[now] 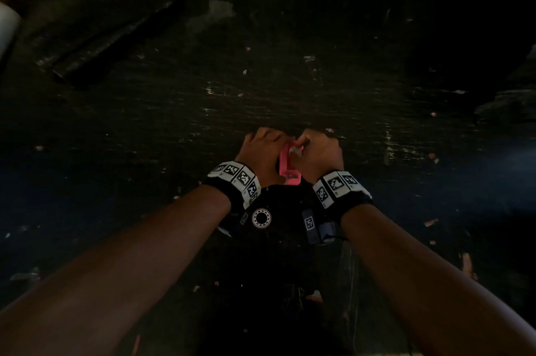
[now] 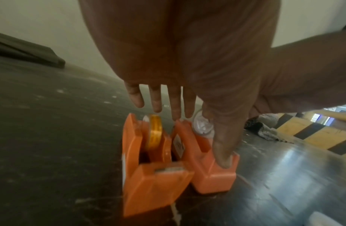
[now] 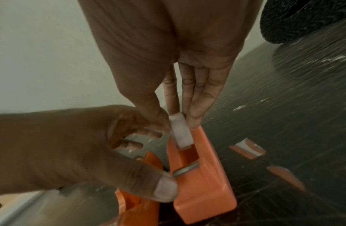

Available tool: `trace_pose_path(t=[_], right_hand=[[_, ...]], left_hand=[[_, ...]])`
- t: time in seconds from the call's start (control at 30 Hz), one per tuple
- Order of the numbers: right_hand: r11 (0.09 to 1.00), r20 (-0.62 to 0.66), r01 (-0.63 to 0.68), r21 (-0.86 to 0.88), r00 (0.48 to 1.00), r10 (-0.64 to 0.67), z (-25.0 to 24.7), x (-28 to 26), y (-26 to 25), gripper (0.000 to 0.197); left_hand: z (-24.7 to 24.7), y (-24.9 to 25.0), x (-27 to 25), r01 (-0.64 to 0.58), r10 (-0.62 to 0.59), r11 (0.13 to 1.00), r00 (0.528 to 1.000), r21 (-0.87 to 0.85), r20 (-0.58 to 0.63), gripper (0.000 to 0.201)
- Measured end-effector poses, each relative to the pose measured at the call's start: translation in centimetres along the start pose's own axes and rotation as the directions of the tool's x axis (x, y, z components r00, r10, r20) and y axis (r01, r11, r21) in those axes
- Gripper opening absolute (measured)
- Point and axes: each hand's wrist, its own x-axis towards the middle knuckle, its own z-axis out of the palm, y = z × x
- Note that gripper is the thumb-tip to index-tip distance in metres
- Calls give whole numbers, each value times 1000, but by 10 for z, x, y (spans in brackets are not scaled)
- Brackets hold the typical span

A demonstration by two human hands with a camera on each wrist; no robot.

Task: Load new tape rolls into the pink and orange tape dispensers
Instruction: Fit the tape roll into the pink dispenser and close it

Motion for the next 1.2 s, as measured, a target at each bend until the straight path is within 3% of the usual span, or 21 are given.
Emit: trace_pose_path(t=[0.2, 0.47, 0.63, 0.8, 0.87, 1.03, 1.2], right_hand=[[999, 27, -5, -54, 1000, 7, 7, 7, -2, 13], [991, 73, 22, -132, 997, -12, 3, 9, -3, 31], [978, 93, 132, -160, 989, -118, 3, 11, 18, 16], [945, 160, 244, -216, 964, -213, 9, 13, 26, 31], [938, 203, 247, -242, 958, -200, 6, 9, 22, 27], [912, 172, 335, -237, 938, -300, -1, -12, 23, 40], [893, 193, 365, -264, 927, -322, 1, -6, 20, 43]], left_hand=[[4, -5, 1, -15, 15, 999, 1000, -51, -3, 93], [6, -5, 0, 2, -4, 998, 1000, -67, -29, 89], [6, -6, -2, -13, 11, 997, 999, -78, -34, 85], [5, -6, -3, -21, 18, 996, 999, -86, -37, 89], [6, -6, -3, -29, 25, 995, 999, -90, -46, 90], [6, -6, -3, -26, 23, 996, 999, -89, -33, 104], [8, -9, -2, -55, 50, 995, 997, -83, -58, 100]])
